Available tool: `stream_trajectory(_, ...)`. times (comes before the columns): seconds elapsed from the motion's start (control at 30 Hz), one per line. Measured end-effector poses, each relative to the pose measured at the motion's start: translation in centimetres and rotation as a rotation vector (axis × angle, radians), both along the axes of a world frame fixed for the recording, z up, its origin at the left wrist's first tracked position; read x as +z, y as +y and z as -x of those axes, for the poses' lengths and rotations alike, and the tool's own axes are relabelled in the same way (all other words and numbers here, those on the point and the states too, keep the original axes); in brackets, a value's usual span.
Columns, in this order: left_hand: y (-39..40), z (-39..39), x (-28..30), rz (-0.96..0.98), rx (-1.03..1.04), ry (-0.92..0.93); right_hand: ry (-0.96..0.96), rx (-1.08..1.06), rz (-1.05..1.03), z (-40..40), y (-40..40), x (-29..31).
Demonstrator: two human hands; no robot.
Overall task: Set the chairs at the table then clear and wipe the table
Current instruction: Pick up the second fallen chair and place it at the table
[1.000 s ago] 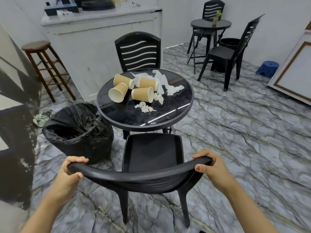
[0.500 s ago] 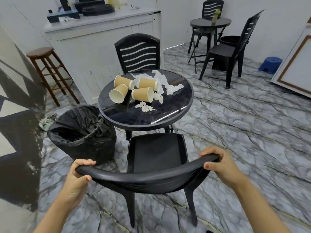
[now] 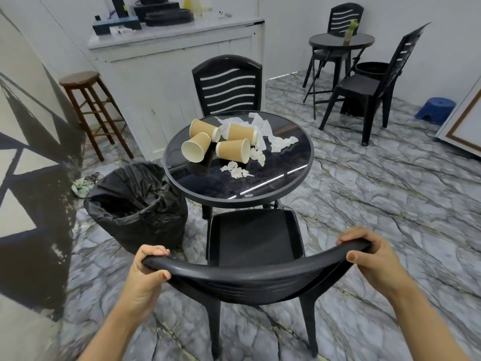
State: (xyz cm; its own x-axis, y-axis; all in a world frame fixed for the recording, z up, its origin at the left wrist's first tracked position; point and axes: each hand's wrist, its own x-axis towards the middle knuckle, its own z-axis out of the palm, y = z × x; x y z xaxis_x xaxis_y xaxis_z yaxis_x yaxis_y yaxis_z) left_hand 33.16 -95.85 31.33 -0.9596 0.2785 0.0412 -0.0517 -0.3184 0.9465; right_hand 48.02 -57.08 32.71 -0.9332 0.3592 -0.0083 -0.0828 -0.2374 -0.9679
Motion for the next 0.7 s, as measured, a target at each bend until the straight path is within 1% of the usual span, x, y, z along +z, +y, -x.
stream_trajectory(0.1, 2.3, -1.6, -0.7, 0.025, 0.054, 0.017, -0.010, 0.010, 0.040, 0.0, 2.4, 0.1)
stream_trajectory(0.3, 3.2, -2.4, -1.4, 0.078, 0.089, 0.047, -0.108, 0.140, -0.010, -0.3, 4.6, 0.4)
stream_trajectory(0.5, 2.8, -2.6, -1.5, 0.119, 0.054, 0.051, -0.134, 0.106, 0.027, -1.3, 4.3, 0.1)
stream_trajectory(0.7, 3.0, -3.2, -1.5, 0.143, 0.082, 0.050, -0.147, 0.142, 0.030, -1.7, 4.9, -0.1)
